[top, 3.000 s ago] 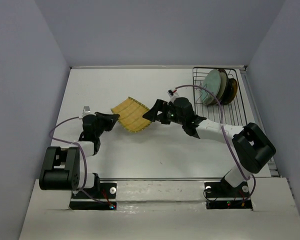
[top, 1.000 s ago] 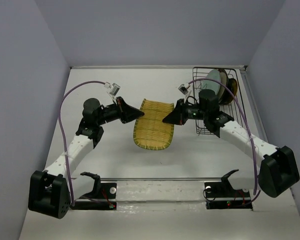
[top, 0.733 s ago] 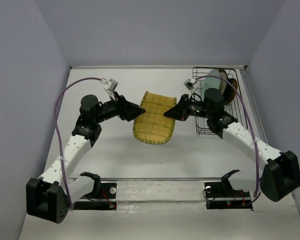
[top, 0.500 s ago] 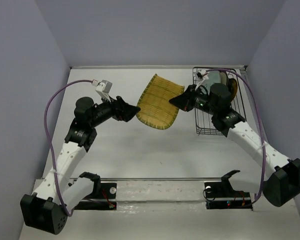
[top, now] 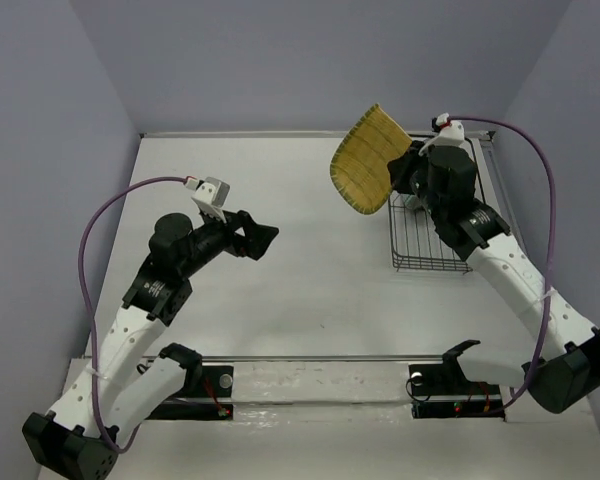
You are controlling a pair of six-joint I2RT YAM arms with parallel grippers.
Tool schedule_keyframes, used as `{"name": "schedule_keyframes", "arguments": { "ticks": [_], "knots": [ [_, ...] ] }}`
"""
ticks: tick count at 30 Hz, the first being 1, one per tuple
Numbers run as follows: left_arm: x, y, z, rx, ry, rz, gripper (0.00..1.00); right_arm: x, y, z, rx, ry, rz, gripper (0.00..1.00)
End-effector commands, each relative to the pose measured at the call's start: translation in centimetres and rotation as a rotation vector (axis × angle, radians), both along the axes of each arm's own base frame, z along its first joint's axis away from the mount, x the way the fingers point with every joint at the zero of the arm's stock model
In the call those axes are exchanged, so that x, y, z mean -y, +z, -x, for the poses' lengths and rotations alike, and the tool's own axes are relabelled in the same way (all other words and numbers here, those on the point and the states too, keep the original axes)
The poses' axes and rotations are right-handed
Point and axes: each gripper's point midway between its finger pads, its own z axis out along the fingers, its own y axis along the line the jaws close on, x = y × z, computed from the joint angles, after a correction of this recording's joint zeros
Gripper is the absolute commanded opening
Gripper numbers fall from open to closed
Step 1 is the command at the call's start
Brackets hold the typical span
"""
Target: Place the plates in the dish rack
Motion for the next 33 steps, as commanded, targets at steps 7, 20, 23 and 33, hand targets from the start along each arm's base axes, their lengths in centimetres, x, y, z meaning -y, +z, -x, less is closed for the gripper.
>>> {"name": "schedule_keyframes", "arguments": {
  "ticks": [7,20,23,33],
  "knots": [
    [0.5,1.4,1.7,0.090,-0.034,-0.007,0.99,9.2,4.1,-3.5,0.103,-0.543,0.209,0.07],
    [1.3,1.5,2.8,0.105,-0.058,-0.026,0.99,10.4,0.3,-7.8,0.057,-0.728,0.409,0.07],
    [1.4,1.4,2.8,0.101,-0.059,-0.028,0.99,11.3,0.3,-8.3,0.057,-0.764,0.416,0.07],
    [1.5,0.9,2.4,0.086,-0.056,-0.039,0.99,12.9,-0.3,-10.4,0.059,-0.768,0.403,0.07]
  ]
}}
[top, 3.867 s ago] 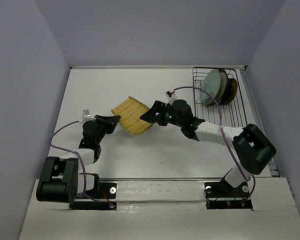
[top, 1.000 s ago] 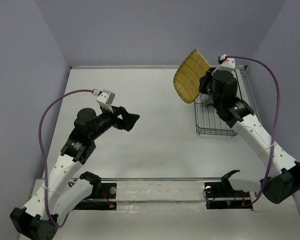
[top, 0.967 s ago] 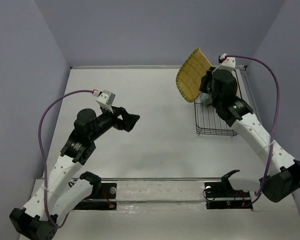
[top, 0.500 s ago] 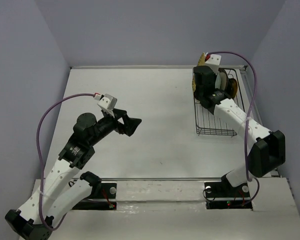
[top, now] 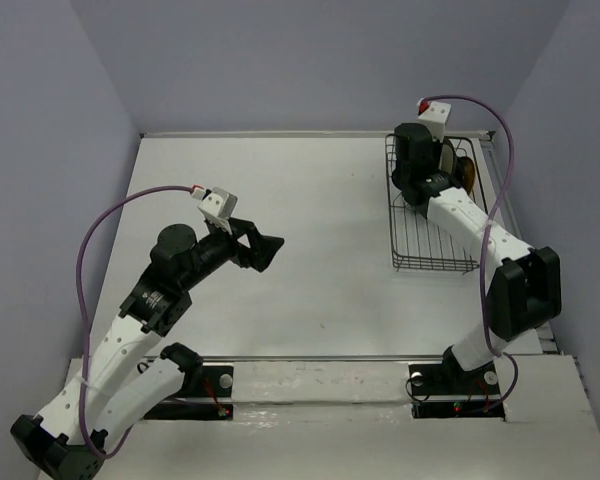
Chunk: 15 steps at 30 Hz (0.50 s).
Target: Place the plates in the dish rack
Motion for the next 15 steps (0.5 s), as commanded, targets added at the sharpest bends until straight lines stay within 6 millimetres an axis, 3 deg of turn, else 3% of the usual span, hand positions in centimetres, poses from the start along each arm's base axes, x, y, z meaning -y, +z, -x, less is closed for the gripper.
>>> {"name": "schedule_keyframes", "arguments": {
  "ticks": [1,15],
  "knots": [
    [0.1,0.4,-0.2,0.033,-0.003,-0.004,0.99,1.2,5.3,-1.7,0.202,-0.045,-0.078,0.07],
    [0.2,0.0,-0.4,0.023,0.002,-0.012,0.99,0.3,1.7,-4.0,0.155,-0.009,-0.079,0.07]
  ]
}}
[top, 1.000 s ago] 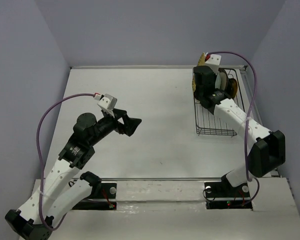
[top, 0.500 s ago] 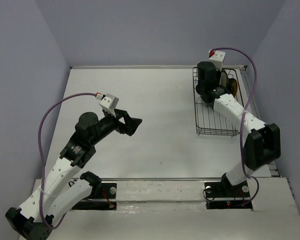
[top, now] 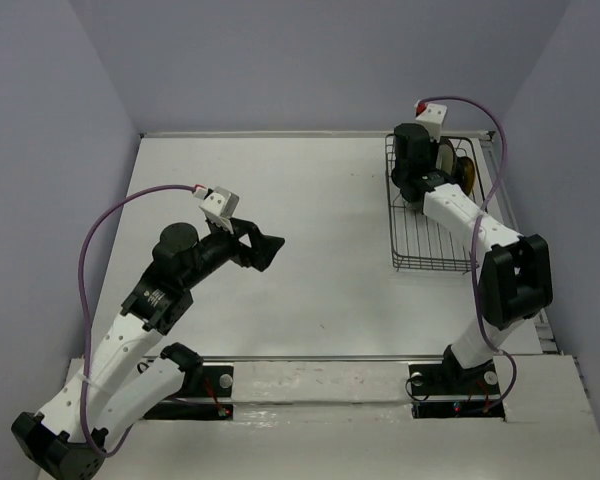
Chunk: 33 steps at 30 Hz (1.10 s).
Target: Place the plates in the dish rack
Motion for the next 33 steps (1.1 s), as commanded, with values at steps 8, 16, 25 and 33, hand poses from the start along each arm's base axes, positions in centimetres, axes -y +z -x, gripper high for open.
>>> {"name": "schedule_keyframes", "arguments": {
  "ticks": [8,16,25,33],
  "knots": [
    [0.1,0.4,-0.2,0.033,0.000,-0.004,0.99,-0.4,1.3,-2.2,0.145,-0.022,-0.081,0.07],
    [0.2,0.1,-0.3,0.025,-0.001,-0.008,0.99,-0.6,-2.2,-2.1,0.110,-0.017,-0.134,0.07],
    [0.3,-0.1,-0.5,0.018,0.000,-0.014,0.99,-1.8,-7.0,-1.6,0.060,0.001,-0.245,0.07],
    [0.3,-0.4,-0.6,0.009,0.003,-0.018,0.99,-2.8,-9.8,-0.9,0.022,0.016,-0.334,0.07]
  ]
}}
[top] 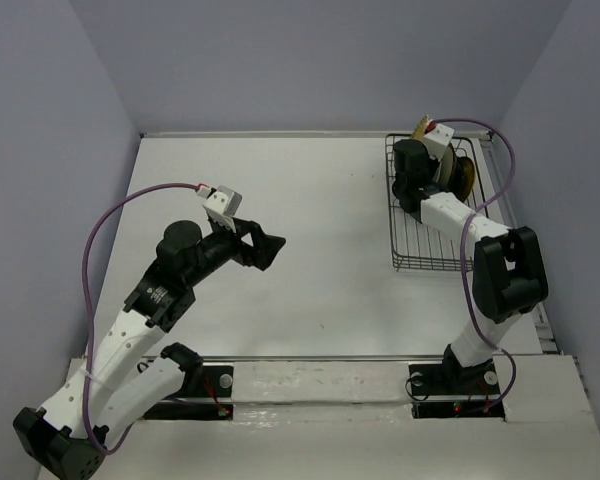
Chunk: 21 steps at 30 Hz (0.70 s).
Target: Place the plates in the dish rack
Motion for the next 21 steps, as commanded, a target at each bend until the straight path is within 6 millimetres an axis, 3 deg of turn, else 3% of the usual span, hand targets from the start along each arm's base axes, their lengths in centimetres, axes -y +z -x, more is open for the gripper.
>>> {"name": "schedule_keyframes", "arguments": {
  "ticks": [1,10,15,17,21],
  "knots": [
    [0.1,0.3,-0.2,0.027,0.000,-0.001,0.99,-2.0,-3.4,0.5,-0.030,0.043,-0.123,0.07],
    [0.1,0.2,-0.2,0.026,0.001,-0.002,0.99,-2.7,-6.4,1.4,-0.092,0.059,-0.170,0.07],
    [0.2,0.2,-0.2,0.026,0.000,-0.002,0.99,-2.6,-5.9,1.4,-0.107,0.076,-0.140,0.08],
    [0.1,0.3,-0.2,0.026,0.003,0.000,0.99,-2.6,-5.2,1.1,-0.106,0.079,-0.130,0.12],
    [0.1,0.3,-0.2,0.027,0.003,-0.002,0.99,-2.4,-5.2,1.7,-0.143,0.089,-0.108,0.34]
  ]
}}
